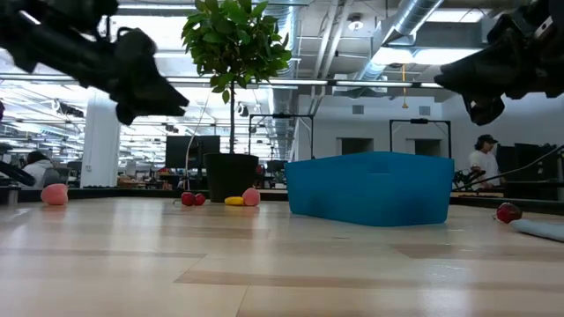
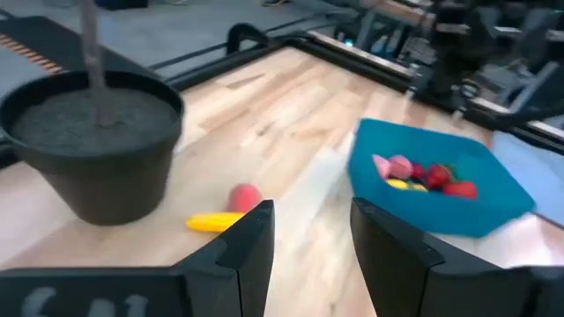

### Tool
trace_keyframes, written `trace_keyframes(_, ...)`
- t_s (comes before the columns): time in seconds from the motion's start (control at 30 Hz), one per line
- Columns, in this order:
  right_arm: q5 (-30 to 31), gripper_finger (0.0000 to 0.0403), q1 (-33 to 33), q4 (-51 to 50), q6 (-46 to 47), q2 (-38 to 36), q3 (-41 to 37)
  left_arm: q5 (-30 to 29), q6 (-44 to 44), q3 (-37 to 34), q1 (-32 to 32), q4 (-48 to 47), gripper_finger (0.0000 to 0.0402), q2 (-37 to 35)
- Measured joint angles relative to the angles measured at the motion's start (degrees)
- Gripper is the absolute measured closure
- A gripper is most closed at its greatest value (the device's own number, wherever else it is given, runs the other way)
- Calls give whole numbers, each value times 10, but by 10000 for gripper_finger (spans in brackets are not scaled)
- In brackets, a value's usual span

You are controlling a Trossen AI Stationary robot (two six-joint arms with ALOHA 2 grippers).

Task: Pick and placing Produce into tupperware
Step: Put the bottom cherry into the blue bin

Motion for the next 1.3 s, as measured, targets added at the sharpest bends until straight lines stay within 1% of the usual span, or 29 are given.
trace_keyframes(0.07, -1, 280, 0, -18, 11, 0, 0, 7, 7, 13, 19, -4, 261, 24)
trace_keyframes(0.17, -8, 280, 0, -49, 43, 0, 0, 65, 45, 43, 49, -27, 261, 55)
trace_keyframes(0.23, -19, 280, 0, -55, 69, 1, 0, 104, 51, 77, 69, -86, 261, 81)
trace_keyframes(0.27, -26, 280, 1, -54, 72, 0, 0, 109, 50, 95, 79, -125, 261, 96)
trace_keyframes(0.37, -35, 280, 8, -54, 72, 0, 0, 104, 49, 140, 101, -208, 261, 139)
trace_keyframes(0.43, -32, 280, 12, -50, 72, 0, 0, 108, 70, 162, 110, -228, 261, 165)
trace_keyframes(0.53, -32, 280, 12, -48, 73, 0, 0, 139, 118, 187, 117, -231, 261, 203)
trace_keyframes(0.63, -32, 280, 13, -48, 87, 0, 0, 138, 156, 215, 126, -276, 261, 241)
trace_keyframes(0.7, -33, 280, 13, -46, 89, 0, 0, 129, 160, 227, 136, -306, 261, 268)
trace_keyframes(0.83, -34, 280, 13, -46, 92, 0, 0, 130, 163, 251, 159, -360, 261, 323)
trace_keyframes(0.97, -34, 280, 13, -46, 92, 0, 0, 149, 212, 262, 170, -360, 261, 360)
trace_keyframes(1.2, -34, 280, 13, -46, 102, 0, 0, 149, 241, 281, 190, -383, 261, 411)
trace_keyframes(1.3, -34, 280, 13, -46, 102, 0, -1, 149, 253, 286, 195, -382, 261, 418)
